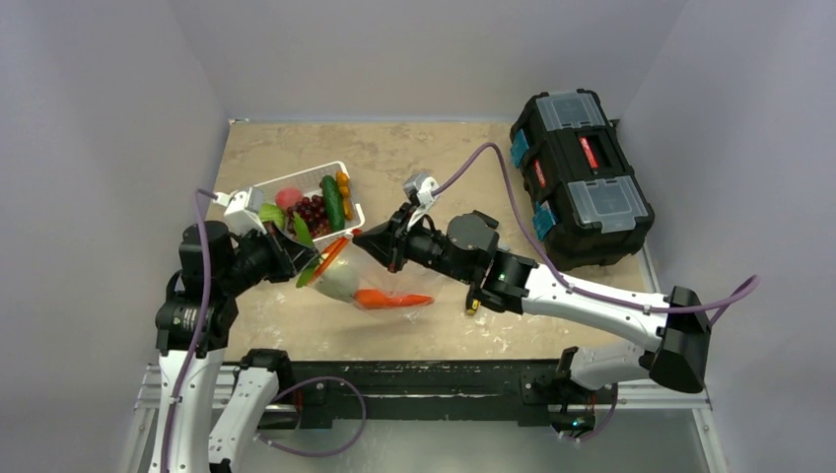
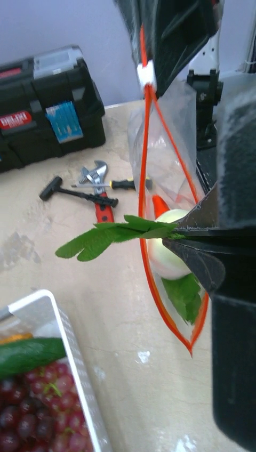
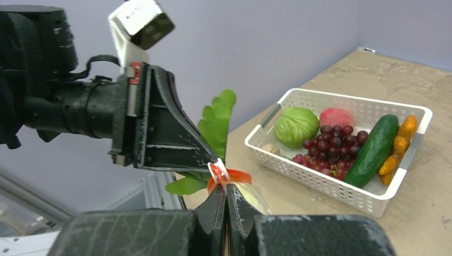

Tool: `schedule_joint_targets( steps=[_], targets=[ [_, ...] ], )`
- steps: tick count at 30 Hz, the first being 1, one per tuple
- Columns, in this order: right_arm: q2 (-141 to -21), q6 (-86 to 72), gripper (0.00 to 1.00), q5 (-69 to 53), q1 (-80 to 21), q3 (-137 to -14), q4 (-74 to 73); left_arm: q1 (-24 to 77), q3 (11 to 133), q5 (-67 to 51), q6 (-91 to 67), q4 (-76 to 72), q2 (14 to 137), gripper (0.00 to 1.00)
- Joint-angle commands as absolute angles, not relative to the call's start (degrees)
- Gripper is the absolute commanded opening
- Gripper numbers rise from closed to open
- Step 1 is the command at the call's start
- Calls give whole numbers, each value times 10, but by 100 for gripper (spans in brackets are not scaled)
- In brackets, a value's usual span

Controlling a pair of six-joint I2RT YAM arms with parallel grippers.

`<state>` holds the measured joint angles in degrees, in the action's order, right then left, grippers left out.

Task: Place the food in the zip-top bag and seal the zipper
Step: Place the fake vegetable in the zipper food storage bag.

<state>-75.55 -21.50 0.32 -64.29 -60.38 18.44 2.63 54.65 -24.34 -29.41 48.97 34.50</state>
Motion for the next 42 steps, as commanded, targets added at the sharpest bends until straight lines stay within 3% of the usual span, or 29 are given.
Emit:
schedule_joint_targets(
  steps=[1, 9, 15, 23, 28, 36, 42],
  targets=[
    [-717, -261, 0, -13, -618, -603, 232, 24, 618, -312, -346, 416, 348, 0],
    [-694, -317, 0, -33, -589, -546, 341, 25, 501, -343, -611, 196, 286, 0],
    [-708, -375, 0, -37, -569, -482, 460, 24, 427, -313, -644, 204, 250, 0],
    [-727, -391, 0, -18, -567, -493, 453, 24, 206, -327, -724, 100, 165, 0],
    [-734, -393, 0, -16, -567, -502, 442, 24, 224, -320, -641, 184, 173, 0],
    [-758, -393, 0, -24, -567, -509, 454, 45, 264, -387, -645, 146, 244, 0],
    [-777, -392, 0, -36, -567, -523, 465, 130, 289, -353, -620, 165, 263, 20]
  ],
)
